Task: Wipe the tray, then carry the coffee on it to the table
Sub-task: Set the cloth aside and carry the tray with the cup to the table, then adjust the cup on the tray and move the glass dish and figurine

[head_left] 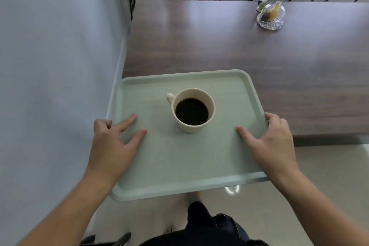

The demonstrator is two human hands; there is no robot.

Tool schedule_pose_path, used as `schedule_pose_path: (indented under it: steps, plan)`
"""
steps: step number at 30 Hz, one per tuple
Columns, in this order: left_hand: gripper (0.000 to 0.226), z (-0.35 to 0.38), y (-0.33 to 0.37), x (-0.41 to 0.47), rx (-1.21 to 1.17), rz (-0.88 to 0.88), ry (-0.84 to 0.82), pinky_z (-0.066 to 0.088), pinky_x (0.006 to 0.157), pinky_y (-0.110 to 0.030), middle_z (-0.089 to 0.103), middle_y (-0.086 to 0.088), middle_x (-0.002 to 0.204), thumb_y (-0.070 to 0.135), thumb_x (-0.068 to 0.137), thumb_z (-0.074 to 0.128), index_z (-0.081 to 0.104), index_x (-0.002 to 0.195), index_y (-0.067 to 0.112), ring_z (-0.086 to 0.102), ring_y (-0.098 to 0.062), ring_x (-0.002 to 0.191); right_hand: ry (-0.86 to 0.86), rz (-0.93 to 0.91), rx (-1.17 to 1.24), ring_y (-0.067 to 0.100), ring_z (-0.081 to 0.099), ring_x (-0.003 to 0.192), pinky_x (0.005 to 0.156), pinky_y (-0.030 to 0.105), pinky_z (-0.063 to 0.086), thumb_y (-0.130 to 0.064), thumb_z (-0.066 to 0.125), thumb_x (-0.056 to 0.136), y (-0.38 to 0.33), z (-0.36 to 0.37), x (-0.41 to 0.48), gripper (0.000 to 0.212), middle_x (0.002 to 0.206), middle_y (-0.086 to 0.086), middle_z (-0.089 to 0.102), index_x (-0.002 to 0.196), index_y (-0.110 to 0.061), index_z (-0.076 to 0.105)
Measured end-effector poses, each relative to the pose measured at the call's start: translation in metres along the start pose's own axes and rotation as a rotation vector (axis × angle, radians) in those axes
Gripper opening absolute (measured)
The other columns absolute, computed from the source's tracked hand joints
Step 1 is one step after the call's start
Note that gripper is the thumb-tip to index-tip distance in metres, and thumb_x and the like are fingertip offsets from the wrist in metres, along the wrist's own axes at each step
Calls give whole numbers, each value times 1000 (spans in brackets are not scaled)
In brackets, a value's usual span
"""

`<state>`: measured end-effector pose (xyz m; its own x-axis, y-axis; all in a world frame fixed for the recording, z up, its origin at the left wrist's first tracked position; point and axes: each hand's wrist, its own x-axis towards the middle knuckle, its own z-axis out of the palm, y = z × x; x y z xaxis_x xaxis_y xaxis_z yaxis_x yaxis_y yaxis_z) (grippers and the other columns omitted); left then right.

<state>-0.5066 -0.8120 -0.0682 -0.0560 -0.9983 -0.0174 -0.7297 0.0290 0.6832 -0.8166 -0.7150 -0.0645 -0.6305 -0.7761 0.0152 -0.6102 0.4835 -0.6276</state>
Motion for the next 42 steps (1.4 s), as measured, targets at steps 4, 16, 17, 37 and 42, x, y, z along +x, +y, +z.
schedule_pose_path:
  steps: [4, 16, 17, 37, 42]
  plan:
    - [53, 26, 13, 53, 11, -7, 2, 38, 78, -19, 34, -1, 105, 50, 78, 67, 57, 129, 38, 47, -5, 80, 7, 12, 3, 18, 47, 99, 83, 30, 38, -44, 77, 75, -1, 18, 61, 64, 103, 0, 48, 125, -13, 51]
    - [57, 64, 23, 160, 95, 62, -28, 46, 95, -37, 33, -2, 107, 50, 80, 65, 53, 134, 36, 42, -17, 94, 15, 55, -28, 20, 49, 105, 94, 41, 46, -46, 76, 76, -11, 55, 155, 68, 109, 3, 51, 128, -11, 50]
    - [57, 64, 22, 162, 114, 69, -46, 47, 96, -40, 33, -3, 107, 50, 80, 64, 52, 135, 35, 43, -19, 95, 18, 63, -47, 21, 48, 105, 93, 40, 45, -46, 76, 76, -12, 56, 156, 67, 108, 3, 51, 128, -11, 51]
    - [63, 87, 125, 126, -391, -19, -292, 37, 83, -2, 39, 12, 132, 57, 85, 51, 36, 140, 30, 44, 5, 117, -801, -353, 99, 0, 54, 121, 109, 32, 39, -49, 38, 100, -124, 55, 238, 42, 129, -16, 63, 127, -31, 64]
    - [44, 90, 127, 139, -494, -10, -335, 27, 88, 4, 44, 22, 132, 37, 100, 34, 36, 144, 33, 38, 20, 117, -750, -174, 238, -1, 51, 124, 112, 33, 37, -49, 37, 100, -119, 53, 220, 44, 133, -17, 61, 130, -30, 62]
